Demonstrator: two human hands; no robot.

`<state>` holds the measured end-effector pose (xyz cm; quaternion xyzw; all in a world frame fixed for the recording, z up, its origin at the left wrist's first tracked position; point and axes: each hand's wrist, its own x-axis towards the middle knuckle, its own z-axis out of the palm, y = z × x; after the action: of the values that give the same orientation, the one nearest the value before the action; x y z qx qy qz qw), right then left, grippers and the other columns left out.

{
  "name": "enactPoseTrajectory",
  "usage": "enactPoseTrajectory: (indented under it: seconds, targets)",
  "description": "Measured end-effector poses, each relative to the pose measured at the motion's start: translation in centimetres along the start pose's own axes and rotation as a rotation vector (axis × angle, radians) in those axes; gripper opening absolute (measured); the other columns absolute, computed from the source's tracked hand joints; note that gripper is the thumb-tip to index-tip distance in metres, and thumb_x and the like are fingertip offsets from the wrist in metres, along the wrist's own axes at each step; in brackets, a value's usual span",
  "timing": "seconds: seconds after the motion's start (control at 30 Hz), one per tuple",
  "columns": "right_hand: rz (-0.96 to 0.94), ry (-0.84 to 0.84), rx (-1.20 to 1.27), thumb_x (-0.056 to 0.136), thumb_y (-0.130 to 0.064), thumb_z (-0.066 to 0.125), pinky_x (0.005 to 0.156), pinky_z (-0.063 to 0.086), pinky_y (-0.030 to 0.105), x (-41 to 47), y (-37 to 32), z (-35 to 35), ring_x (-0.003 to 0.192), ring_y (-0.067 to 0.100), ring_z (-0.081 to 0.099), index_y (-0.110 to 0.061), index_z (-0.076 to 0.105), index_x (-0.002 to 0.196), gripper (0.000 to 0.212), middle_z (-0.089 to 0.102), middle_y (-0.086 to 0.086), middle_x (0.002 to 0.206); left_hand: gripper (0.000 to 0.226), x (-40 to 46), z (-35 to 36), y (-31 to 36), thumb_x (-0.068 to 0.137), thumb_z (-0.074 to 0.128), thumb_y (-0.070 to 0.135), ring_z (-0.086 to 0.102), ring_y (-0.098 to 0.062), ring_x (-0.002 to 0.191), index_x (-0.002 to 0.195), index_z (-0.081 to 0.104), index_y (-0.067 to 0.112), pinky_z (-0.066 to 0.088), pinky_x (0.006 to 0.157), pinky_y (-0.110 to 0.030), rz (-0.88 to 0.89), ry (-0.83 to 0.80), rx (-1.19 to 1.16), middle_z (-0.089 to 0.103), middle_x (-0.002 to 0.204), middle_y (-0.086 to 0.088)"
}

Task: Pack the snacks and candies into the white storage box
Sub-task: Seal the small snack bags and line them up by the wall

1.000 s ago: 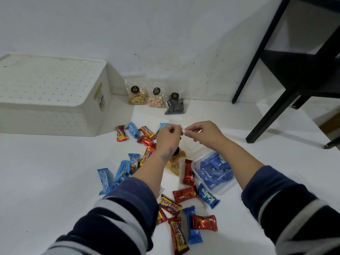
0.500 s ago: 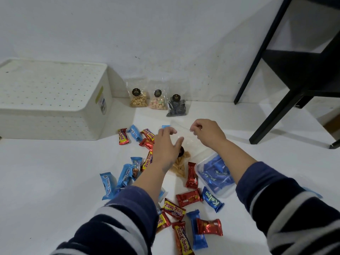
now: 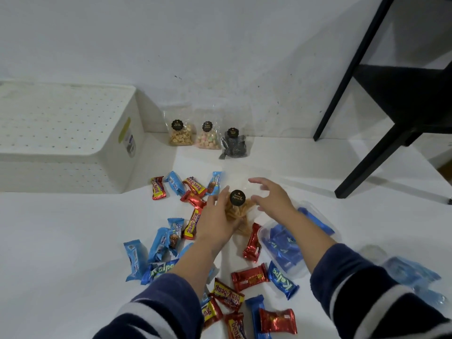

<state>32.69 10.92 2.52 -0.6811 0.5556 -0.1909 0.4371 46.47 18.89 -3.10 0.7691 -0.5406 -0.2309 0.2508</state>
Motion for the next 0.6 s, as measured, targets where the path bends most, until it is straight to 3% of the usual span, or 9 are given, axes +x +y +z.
enactPoseTrajectory:
  seconds: [0.07,0.17,0.27,0.43,0.53,0.6]
  targets:
    - [-0.012,0.03,0.075,0.085,-0.005,0.064,0.1,0.049,0.043,1.3,0.0,0.0,0.119,0.023,0.054,-0.03,0.058,0.127,0.049,0.047,-0.015,0.108,0.088,1.5,0.1,1.0,0.078,0.071,0.045,0.045,-0.026,0.127,0.147,0.018,0.036,0.049,0.092,-0.04,0.011,0.062,-0.024,0.034,0.142,-0.003]
    - [0.02,0.095,0.148,0.086,-0.005,0.062,0.102,0.047,0.043,4.5,-0.3,-1.2,0.117,0.024,0.055,-0.034,0.056,0.129,0.053,0.046,-0.007,0.116,0.086,4.9,0.4,3.2,0.079,0.071,0.043,0.045,-0.025,0.126,0.148,0.02,0.035,0.047,0.092,-0.038,0.033,0.111,-0.08,0.036,0.138,-0.003]
    - [0.013,0.145,0.117,0.085,-0.001,0.06,0.099,0.048,0.035,8.5,-0.5,-3.6,0.1,0.019,0.055,-0.034,0.055,0.131,0.056,0.051,0.003,0.117,0.083,9.0,1.2,5.7,0.08,0.072,0.039,0.049,-0.027,0.121,0.147,0.023,0.032,0.046,0.091,-0.038,0.049,0.117,-0.101,0.038,0.135,-0.004]
    - [-0.05,0.183,0.055,0.087,0.0,0.06,0.081,0.041,0.02,15.8,-1.5,-7.2,0.096,0.017,0.054,-0.032,0.053,0.133,0.056,0.048,0.002,0.113,0.093,16.6,2.3,8.5,0.078,0.076,0.026,0.041,-0.025,0.13,0.15,0.018,0.023,0.037,0.101,-0.03,0.086,0.106,-0.221,0.032,0.143,-0.007]
    - [-0.09,0.197,0.039,0.087,0.003,0.058,0.086,0.043,0.022,19.7,-1.7,-8.6,0.097,0.016,0.054,-0.029,0.052,0.134,0.057,0.051,0.009,0.123,0.092,20.8,2.8,9.7,0.08,0.075,0.022,0.039,-0.025,0.131,0.151,0.016,0.023,0.034,0.106,-0.027,0.075,0.09,-0.269,0.029,0.144,-0.008]
    - [-0.105,0.201,0.041,0.086,0.006,0.056,0.093,0.045,0.025,21.6,-1.7,-9.0,0.104,0.018,0.057,-0.029,0.052,0.134,0.059,0.05,0.01,0.127,0.09,23.0,3.1,10.2,0.081,0.072,0.02,0.041,-0.027,0.129,0.151,0.017,0.024,0.038,0.107,-0.036,0.05,0.094,-0.269,0.028,0.145,-0.01]
